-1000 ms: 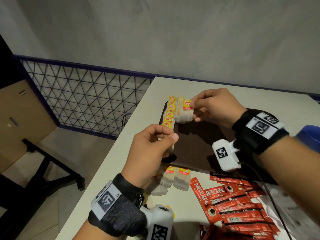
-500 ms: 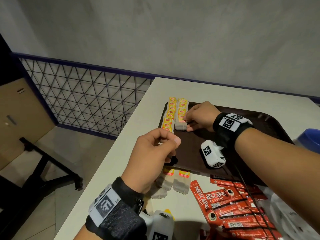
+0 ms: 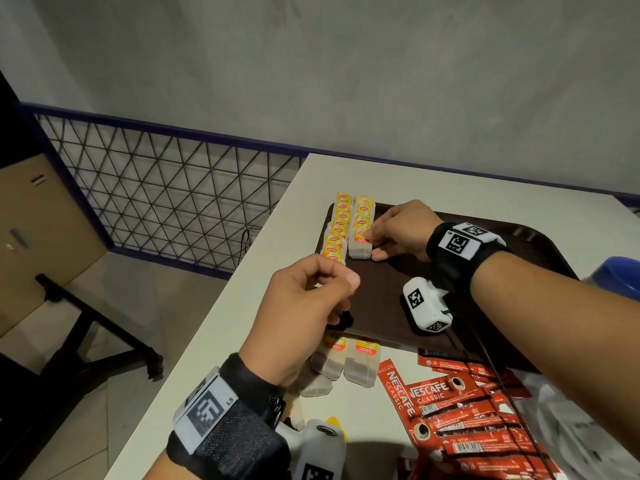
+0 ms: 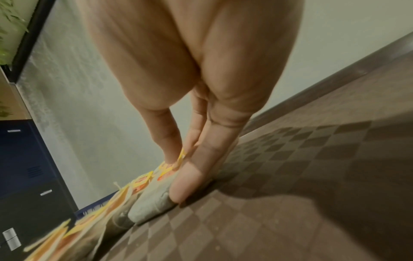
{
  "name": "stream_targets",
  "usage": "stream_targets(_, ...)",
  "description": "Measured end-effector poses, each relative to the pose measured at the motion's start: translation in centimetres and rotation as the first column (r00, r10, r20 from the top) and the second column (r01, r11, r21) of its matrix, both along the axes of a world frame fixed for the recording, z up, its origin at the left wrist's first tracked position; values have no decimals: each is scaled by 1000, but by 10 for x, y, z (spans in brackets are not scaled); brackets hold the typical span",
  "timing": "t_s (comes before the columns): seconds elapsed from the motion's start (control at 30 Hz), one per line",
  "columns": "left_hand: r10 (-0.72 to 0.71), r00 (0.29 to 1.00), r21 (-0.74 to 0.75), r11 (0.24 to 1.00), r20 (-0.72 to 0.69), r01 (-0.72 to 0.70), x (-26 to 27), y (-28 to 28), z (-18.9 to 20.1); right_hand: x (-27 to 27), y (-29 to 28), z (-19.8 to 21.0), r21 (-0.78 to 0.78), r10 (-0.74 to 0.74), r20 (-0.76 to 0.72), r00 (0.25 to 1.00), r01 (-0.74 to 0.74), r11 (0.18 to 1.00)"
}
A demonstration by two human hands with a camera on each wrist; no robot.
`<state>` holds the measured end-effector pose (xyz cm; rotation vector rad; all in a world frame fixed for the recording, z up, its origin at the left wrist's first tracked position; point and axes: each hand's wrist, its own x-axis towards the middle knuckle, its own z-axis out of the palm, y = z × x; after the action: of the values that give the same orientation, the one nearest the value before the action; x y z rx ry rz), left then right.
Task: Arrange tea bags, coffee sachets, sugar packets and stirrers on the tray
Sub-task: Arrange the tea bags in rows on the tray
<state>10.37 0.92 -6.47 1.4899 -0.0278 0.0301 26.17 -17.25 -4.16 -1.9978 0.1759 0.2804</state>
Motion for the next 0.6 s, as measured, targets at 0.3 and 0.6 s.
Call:
stream_targets(0.3,14,999,-59,998,37,-11,3,7,4,-40,-11,21,-118,31,159,987,-12,993)
stream_targets(0.6,-94,972,33,996,216,89,-7,13,19,-148,-9,27,-400,453,101,886,-380,834)
